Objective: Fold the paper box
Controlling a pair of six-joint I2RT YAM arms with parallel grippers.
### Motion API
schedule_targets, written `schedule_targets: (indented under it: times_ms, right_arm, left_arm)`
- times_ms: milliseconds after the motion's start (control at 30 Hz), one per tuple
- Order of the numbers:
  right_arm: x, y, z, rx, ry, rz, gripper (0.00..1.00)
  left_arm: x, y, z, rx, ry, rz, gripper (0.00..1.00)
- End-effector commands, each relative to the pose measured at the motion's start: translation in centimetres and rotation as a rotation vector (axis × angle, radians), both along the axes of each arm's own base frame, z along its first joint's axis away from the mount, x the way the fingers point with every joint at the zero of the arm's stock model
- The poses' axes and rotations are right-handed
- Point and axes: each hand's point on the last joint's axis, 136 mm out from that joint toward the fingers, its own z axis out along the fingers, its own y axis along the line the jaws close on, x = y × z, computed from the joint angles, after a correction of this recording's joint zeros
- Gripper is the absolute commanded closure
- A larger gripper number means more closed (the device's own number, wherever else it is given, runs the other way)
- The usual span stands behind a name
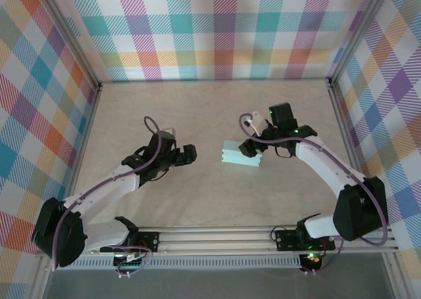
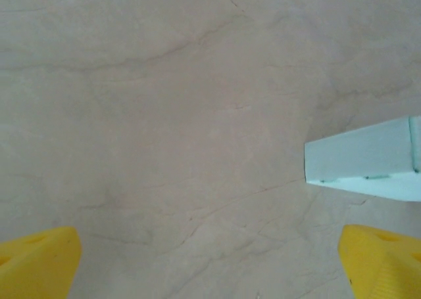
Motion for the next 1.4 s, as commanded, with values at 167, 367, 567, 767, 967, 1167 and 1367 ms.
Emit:
schedule_targets:
  times_ms: [167,367,567,767,967,1167,1367]
  right_arm:
    - [-1.3,1.3,-3.6,-0.205,0.085,0.289,0.10]
    - [-0.5,1.5,-5.2,-0.249,0.134,0.310,0.18]
    - [-0.4,1.4,-5.9,-0.272,0.195,0.312,0.40]
    - [-0.7,1.3,-5.9,-0.274,0.204,0.314,0.51]
    - [-0.6,1.5,-5.0,-0.253,0.182,0.309,0.62]
    - [0.1,1.5,-3.9,-0.252,0.123,0.272,0.62]
    - [2.5,1.9,-2.7,-0.298,-0.035,0.213,0.61]
  left_arm:
    - [-1.6,1.2,-0.6,0.011,-0.014,-0.016,0.00]
    - [-1.3,0.8,-1.2,0.022,0.008,-0.031,0.00]
    - [-1.3,0.7,-2.0,0.033,0.033,-0.036,0.00]
    - [-1.2,0.8,-2.5,0.047,0.046,-0.029,0.00]
    - [-1.1,1.0,-2.7,0.056,0.051,-0.010,0.00]
    - [-1.1,1.0,-2.6,0.050,0.051,-0.013,0.00]
    - [-0.8,1.2,-2.6,0.036,0.045,0.029,0.00]
